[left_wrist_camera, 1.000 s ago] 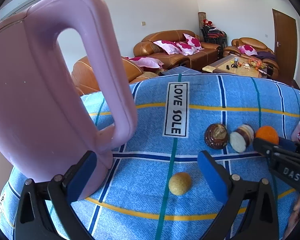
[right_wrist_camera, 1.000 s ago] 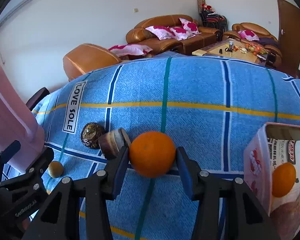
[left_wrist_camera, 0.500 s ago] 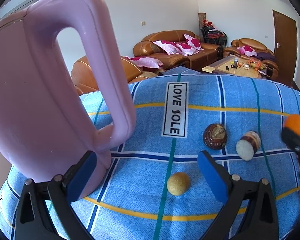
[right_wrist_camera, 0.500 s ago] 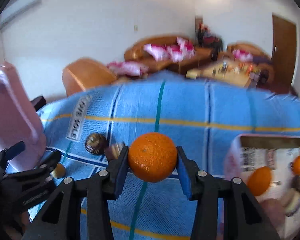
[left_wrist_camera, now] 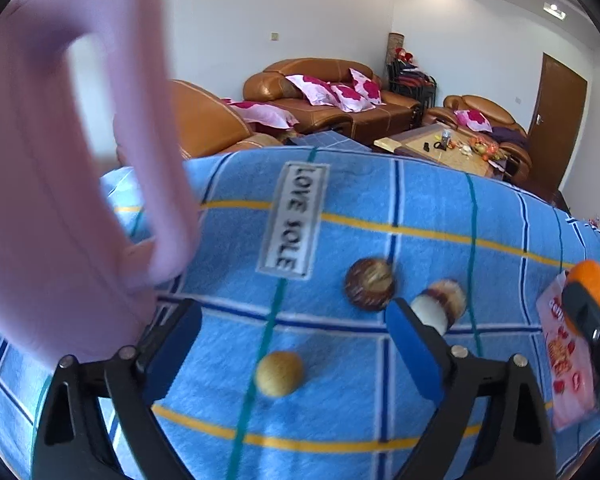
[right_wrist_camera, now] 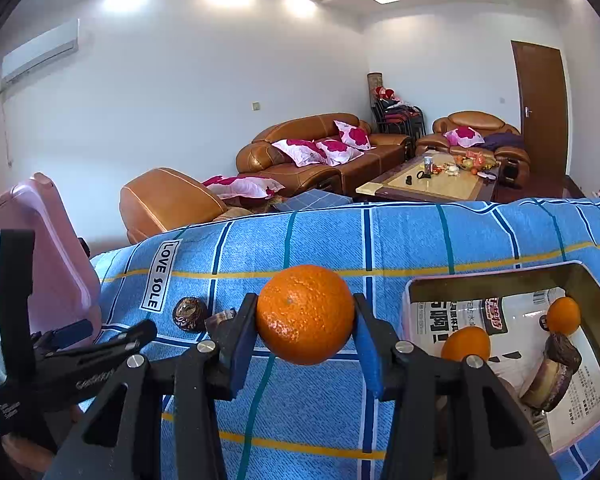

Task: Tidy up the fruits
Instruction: 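Close the left tool on a dark brown round fruit while the right tool holds the orange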

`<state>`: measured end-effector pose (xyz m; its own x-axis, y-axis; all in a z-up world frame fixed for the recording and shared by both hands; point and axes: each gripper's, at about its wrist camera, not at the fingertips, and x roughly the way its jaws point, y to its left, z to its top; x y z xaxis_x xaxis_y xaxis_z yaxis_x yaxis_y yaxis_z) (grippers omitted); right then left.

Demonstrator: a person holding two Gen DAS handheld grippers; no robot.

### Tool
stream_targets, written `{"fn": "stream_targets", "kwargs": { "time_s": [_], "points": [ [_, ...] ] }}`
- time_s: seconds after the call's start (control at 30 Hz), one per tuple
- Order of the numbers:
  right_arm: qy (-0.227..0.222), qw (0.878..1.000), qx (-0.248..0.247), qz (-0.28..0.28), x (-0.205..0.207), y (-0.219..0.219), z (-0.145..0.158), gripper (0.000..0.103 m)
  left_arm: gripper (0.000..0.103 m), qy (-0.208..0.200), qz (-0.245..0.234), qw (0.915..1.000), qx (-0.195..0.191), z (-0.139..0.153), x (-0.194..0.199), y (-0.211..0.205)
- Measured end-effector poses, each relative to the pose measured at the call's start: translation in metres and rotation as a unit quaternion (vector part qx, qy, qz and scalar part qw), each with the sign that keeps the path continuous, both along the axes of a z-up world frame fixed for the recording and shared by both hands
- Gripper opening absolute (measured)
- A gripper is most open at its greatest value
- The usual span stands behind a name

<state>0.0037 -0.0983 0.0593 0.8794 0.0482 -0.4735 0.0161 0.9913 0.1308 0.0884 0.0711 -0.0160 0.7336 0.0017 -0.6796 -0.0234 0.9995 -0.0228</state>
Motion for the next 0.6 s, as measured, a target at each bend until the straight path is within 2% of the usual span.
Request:
{"fn": "stream_targets", "kwargs": {
  "time_s": [0.1,0.27,0.37,0.5,0.6],
  "points": [
    [0.006,1.000,0.006,0.004,0.003,-0.001,-0.002,0.048,0.086,0.006,-0.003,0.9999,0.011,0.003,0.019,-0.016],
    [0.020,1.000,0.023,-0.001,0.007,-0.009,-0.005,0.048,0.078,0.046,-0.005,0.9989,-0.011,-0.006,0.052,-0.033],
    [0.026,0.999,0.033,-0.004,0.008,-0.013,-0.008,0.048,0.077,0.068,0.009,0.9976,-0.014,-0.019,0.061,-0.035],
    [0.033,0.999,0.040,-0.005,0.011,-0.015,-0.010,0.048,0.079,0.070,0.031,0.9956,-0.054,-0.029,0.063,-0.025],
    [0.036,0.999,0.040,-0.003,0.013,-0.015,-0.010,0.048,0.079,0.070,0.029,0.9956,-0.055,-0.030,0.060,-0.022]
  ]
}}
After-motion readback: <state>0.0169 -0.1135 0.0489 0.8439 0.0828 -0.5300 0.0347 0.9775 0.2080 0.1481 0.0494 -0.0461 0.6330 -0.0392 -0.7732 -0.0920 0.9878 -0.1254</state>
